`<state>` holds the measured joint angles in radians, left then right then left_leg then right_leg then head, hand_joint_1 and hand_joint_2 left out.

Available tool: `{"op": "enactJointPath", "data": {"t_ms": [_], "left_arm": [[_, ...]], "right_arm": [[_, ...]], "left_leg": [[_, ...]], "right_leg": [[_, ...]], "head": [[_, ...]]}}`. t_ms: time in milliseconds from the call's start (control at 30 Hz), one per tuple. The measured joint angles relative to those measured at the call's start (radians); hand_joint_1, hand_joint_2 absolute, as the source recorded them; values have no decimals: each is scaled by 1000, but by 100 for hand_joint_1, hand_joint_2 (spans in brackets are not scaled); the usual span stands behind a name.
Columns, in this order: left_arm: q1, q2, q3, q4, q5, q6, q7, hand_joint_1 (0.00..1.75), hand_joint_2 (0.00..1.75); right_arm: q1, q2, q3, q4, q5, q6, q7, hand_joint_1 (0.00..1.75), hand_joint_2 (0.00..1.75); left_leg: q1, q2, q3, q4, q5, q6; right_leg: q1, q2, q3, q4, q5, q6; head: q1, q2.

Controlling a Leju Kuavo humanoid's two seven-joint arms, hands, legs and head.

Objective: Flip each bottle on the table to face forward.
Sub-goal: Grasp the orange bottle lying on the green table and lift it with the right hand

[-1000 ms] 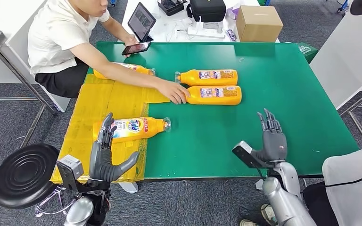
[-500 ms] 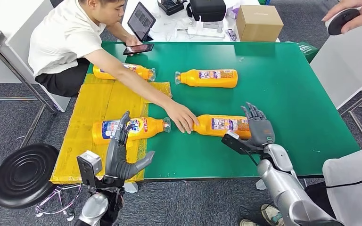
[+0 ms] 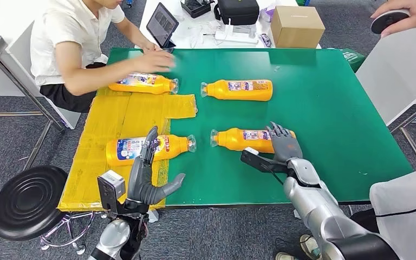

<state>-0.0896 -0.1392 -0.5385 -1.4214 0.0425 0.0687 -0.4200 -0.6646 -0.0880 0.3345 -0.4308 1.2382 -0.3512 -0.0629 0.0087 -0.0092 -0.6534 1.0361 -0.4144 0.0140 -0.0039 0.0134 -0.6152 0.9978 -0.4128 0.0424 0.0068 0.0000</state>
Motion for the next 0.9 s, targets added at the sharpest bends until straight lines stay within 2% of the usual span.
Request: {"op": "enactJointPath", "data": {"t_ms": [100, 167, 300, 333, 367, 433, 467, 500, 700, 900], "left_arm": [[5, 0, -1, 0, -2, 10, 6, 0, 175], [11, 0, 0, -2, -4, 16, 8, 0, 175], [20, 0, 0, -3, -13, 19, 12, 0, 175], [21, 0, 0, -3, -14, 19, 12, 0, 175], [22, 0, 0, -4, -15, 19, 13, 0, 175], [22, 0, 0, -4, -17, 17, 14, 0, 175], [23, 0, 0, -4, -17, 16, 15, 0, 175], [23, 0, 0, -4, -17, 14, 15, 0, 175], [21, 0, 0, -3, -5, -4, 9, 0, 175], [18, 0, 0, -3, -1, -6, 2, 0, 175]], "right_arm": [[-32, 0, 39, 15, 66, 49, 133, 0, 175], [-44, -3, 63, 20, 100, 57, 186, 0, 175], [-54, -7, 96, 25, 133, 57, 235, 1, 175], [-56, -7, 100, 26, 133, 61, 238, 10, 175], [-57, -8, 102, 28, 129, 67, 236, 46, 175], [-58, -9, 104, 30, 115, 85, 223, 130, 175], [-58, -10, 104, 32, 102, 94, 211, 164, 175], [-57, -12, 103, 33, 83, 103, 191, 172, 175], [-33, -29, 31, 39, -118, 103, -47, 175, 175], [-12, -34, -39, 39, -215, 103, -147, 175, 175]], "left_leg": [[0, -1, 1, 0, 0, 0], [0, -1, 1, 0, 0, 0], [0, -1, 1, 0, 0, 1], [0, -1, 1, 0, 0, 1], [0, -1, 1, 0, 0, 1], [0, 0, 1, 0, 0, 1], [0, 0, 1, 0, 0, 1], [0, 0, 1, 0, 0, 0], [0, 0, 2, 0, 0, 1], [0, 0, 3, 0, 0, 0]], "right_leg": [[0, 0, 1, 0, 0, 0], [0, 0, 1, 0, 0, 0], [0, 0, 1, 0, 0, 0], [0, 0, 1, 0, 0, 0], [0, 0, 1, 0, 0, 0], [0, 0, 1, 0, 0, 0], [0, 0, 1, 0, 0, 0], [0, 0, 1, 0, 0, 0], [0, 0, 2, 0, 0, 0], [0, 0, 2, 0, 0, 0]], "head": [[0, 0], [0, 0], [0, 0], [0, 0], [0, 0], [0, 0], [0, 0], [0, 0], [0, 0], [0, 0]]}}
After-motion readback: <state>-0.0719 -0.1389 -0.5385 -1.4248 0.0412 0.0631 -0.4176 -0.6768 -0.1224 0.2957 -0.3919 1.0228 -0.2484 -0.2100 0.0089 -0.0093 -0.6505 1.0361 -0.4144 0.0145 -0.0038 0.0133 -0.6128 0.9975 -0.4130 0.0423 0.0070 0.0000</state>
